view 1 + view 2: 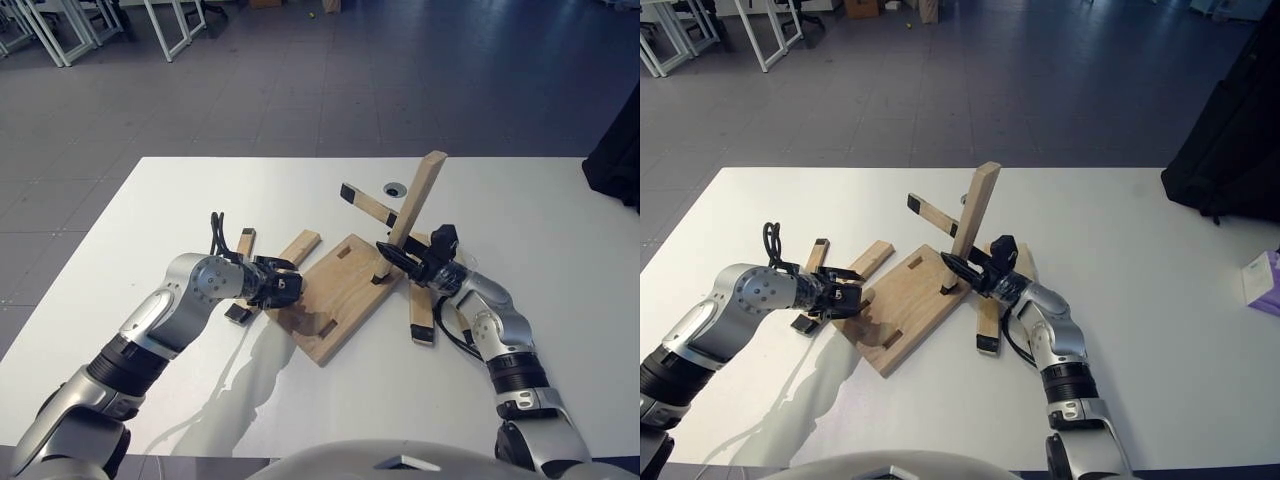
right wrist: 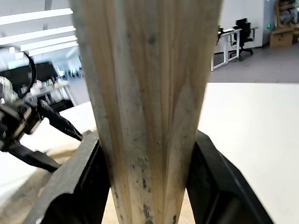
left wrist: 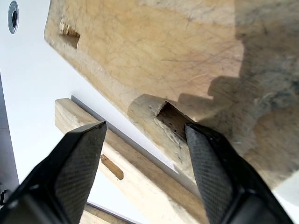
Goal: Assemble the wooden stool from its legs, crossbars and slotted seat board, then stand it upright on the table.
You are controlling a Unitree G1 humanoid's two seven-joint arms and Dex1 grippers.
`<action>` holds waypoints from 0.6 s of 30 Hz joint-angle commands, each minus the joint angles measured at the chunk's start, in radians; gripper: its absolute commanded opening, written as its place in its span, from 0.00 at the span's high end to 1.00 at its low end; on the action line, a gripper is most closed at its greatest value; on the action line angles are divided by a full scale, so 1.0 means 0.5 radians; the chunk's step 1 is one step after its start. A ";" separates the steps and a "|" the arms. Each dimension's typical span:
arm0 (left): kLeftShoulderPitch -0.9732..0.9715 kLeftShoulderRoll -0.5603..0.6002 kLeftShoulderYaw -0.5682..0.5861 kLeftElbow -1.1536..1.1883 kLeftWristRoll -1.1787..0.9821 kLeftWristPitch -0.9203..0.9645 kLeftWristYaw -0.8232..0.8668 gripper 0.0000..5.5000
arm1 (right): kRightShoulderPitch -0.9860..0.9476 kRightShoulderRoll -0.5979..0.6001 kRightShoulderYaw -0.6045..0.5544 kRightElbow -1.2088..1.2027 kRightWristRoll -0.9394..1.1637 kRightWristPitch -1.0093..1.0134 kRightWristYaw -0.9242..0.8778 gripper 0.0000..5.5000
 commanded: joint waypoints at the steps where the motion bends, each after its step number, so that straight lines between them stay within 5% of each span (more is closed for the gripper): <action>1: 0.117 -0.042 -0.073 -0.099 0.000 0.076 -0.067 0.44 | 0.169 -0.099 0.095 -0.042 -0.265 -0.027 -0.151 0.63; 8: 0.126 -0.091 -0.081 -0.259 -0.040 0.204 -0.113 0.44 | 0.391 -0.144 0.346 -0.225 -0.422 0.603 -0.430 0.63; 18: 0.130 -0.106 -0.078 -0.246 -0.027 0.229 -0.094 0.44 | 0.071 -0.203 0.139 -0.276 -0.179 0.714 -0.350 0.63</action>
